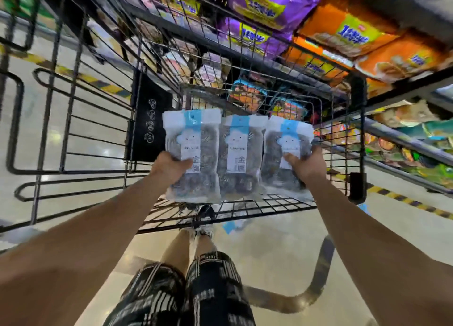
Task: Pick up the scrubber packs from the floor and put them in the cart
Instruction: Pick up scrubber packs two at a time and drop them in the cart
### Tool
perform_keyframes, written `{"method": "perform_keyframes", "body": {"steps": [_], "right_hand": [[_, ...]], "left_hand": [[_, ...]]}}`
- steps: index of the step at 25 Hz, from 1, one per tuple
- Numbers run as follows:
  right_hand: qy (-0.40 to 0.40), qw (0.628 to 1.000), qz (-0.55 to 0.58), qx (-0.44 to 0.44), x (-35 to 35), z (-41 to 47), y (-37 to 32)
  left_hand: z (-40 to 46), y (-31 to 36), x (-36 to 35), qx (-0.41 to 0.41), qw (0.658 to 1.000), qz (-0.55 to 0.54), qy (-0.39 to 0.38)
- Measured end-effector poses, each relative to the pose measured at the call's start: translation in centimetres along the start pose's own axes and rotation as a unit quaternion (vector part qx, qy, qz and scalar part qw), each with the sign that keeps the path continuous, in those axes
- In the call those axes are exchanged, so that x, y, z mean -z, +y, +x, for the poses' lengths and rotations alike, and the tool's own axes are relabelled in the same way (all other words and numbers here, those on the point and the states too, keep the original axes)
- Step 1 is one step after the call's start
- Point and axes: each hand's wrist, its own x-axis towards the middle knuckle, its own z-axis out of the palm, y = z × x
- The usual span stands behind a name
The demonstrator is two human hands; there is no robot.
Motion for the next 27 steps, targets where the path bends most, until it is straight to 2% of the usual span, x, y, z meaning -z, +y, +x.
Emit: {"method": "perform_keyframes", "body": {"steps": [5, 10, 15, 19, 21, 24, 27], "right_hand": [[0.011, 0.992, -0.095, 0.077, 2.0, -3.5, -1.2], [0.049, 0.966, -0.139, 0.215, 5.3, -10.3, -2.7], [0.131, 0.943, -0.145, 0.27, 9.0, -18.4, -3.6], [0.231, 0.932, -0.109, 0.259, 9.6, -23.1, -1.7], [0.251, 0.935, -0.094, 0.232, 9.5, -25.3, 0.1], [0.267, 0.947, -0.089, 0.154, 8.9, -28.0, 3.7], [0.263, 0.96, -0.075, 0.06, 8.5, -30.9, 7.7]], "left_hand": [[-4.5, 2.6, 0.5, -0.022, 0.997, 0.062, 0.033], [-11.2, 5.5, 2.9, -0.126, 0.983, 0.118, 0.07], [-18.3, 8.1, 5.5, -0.282, 0.914, 0.259, 0.134], [-22.3, 8.9, 4.9, -0.348, 0.865, 0.339, 0.126], [-23.8, 8.8, 3.6, -0.418, 0.822, 0.369, 0.116], [-25.6, 9.2, 1.0, -0.525, 0.746, 0.4, 0.082], [-27.8, 10.1, -1.9, -0.549, 0.71, 0.438, 0.048]]}}
